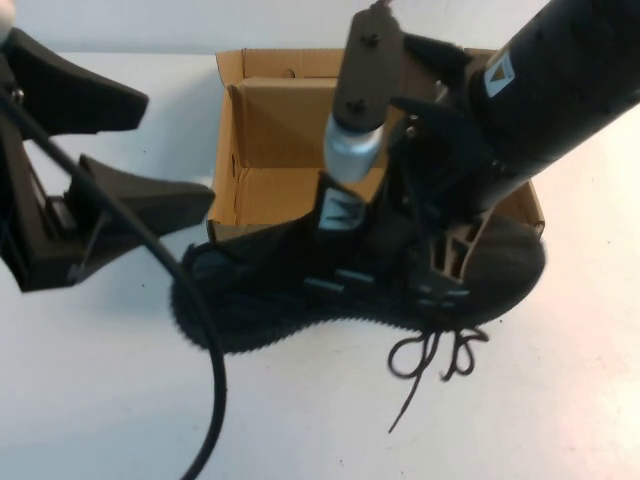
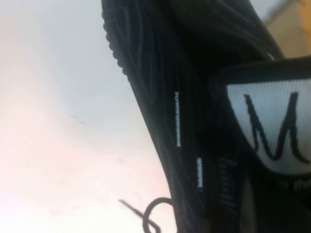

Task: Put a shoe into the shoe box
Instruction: Place the shoe in the shoe box

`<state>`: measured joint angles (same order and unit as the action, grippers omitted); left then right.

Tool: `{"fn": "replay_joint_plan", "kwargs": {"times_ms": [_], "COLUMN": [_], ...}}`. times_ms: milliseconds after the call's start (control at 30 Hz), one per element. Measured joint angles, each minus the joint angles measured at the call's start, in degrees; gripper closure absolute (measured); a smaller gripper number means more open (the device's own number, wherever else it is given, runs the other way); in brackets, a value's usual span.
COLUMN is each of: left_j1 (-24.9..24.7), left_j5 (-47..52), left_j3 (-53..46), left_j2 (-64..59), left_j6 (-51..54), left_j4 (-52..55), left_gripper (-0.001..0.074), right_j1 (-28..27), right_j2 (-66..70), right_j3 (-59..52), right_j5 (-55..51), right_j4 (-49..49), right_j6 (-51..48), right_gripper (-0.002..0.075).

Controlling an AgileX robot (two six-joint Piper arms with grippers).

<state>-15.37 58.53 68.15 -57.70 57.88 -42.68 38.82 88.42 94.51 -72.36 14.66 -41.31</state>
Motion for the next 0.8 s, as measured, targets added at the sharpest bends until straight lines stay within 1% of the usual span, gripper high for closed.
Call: {"fn": "replay_joint_plan", "kwargs": {"times_ms": [133, 233, 367, 500, 800], "left_j1": [0.0, 0.0, 0.0, 0.0, 0.0], "left_j5": [-1.0, 0.1, 1.2, 1.7, 3.5], "left_j3": [0.0, 0.0, 0.0, 0.0, 0.0], "left_j2": [0.0, 0.0, 0.0, 0.0, 0.0], "left_j6": [-5.8, -8.6, -11.2, -12.1, -14.1], "left_j4": [4.4, 6.9, 8.9, 9.2, 9.4], "left_gripper": [0.0099, 0.0099, 0.0099, 0.0098, 0.0099], "right_j1": [-3.9, -7.5, -11.6, -13.4, -13.5], "right_j2": [0.1, 0.3, 3.3, 9.6, 24.9], "right_j3": [0.0, 0.0, 3.7, 11.7, 32.9], "right_j5": [1.9, 4.4, 4.6, 2.7, 0.2], "right_j4": [-1.9, -1.9, -1.5, -0.6, 0.0], "right_j6": [0.0, -1.1, -1.9, -2.3, -5.6], "right_gripper": [0.0712, 0.0712, 0.0712, 0.0712, 0.0712]}}
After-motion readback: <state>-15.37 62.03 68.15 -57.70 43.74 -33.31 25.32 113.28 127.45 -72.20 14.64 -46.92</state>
